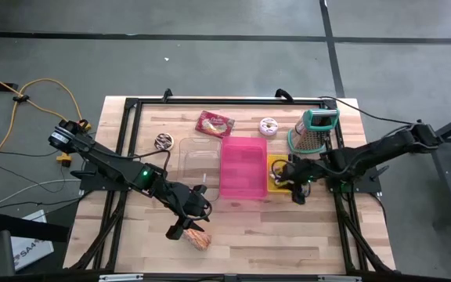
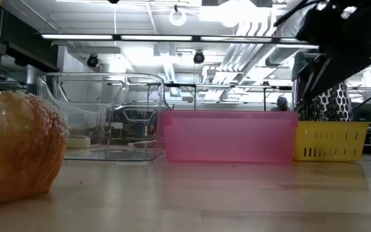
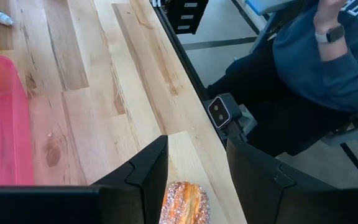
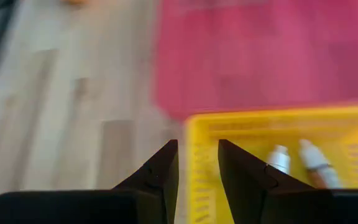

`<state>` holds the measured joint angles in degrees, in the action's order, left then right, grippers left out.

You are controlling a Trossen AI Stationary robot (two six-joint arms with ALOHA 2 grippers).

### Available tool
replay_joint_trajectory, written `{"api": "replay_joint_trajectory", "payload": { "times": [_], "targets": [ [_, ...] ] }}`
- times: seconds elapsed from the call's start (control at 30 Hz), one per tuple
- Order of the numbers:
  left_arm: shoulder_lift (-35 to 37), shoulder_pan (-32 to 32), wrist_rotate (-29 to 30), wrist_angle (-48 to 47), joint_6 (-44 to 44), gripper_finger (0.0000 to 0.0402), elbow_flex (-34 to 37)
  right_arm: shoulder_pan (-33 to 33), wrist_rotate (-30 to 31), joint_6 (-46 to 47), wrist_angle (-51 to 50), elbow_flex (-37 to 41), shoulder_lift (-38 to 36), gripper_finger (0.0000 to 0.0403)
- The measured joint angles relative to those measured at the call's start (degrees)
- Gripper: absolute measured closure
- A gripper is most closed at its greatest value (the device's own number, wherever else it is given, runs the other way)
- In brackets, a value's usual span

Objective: Pick & Place Food Item
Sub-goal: Put the blue food coloring bottle into the yellow bin

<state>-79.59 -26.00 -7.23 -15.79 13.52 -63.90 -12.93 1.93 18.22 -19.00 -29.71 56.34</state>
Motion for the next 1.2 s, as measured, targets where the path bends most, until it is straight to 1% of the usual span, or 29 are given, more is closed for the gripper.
{"api": "replay_joint_trajectory", "payload": {
  "times": [0.13,0.33,0.5,0.67,0.87,1.07,1.2],
  "targets": [
    [0.0,0.0,0.0,0.0,0.0,0.0242,0.0,-4.6,-1.7,-2.1,-0.5,0.0,-3.5,0.0302],
    [0.0,0.0,0.0,0.0,0.0,0.0242,0.0,-12.4,-1.8,-1.5,-1.2,0.0,-7.7,0.0302],
    [0.0,0.0,0.0,0.0,0.0,0.0242,0.0,-18.4,0.6,1.8,-3.3,0.0,-8.9,0.0302],
    [0.0,0.0,0.0,0.0,0.0,0.0242,0.0,-22.9,3.5,6.4,-7.4,0.0,-8.9,0.0302],
    [0.0,0.0,0.0,0.0,0.0,0.0242,0.0,-25.5,6.2,9.4,-12.3,0.0,-8.9,0.0302],
    [0.0,0.0,0.0,0.0,0.0,0.0242,0.0,-25.7,8.8,13.5,-19.0,0.0,-7.9,0.0302],
    [0.0,0.0,0.0,0.0,0.0,0.0242,0.0,-25.7,10.0,14.1,-21.1,0.0,-5.7,0.0302]
  ]
}}
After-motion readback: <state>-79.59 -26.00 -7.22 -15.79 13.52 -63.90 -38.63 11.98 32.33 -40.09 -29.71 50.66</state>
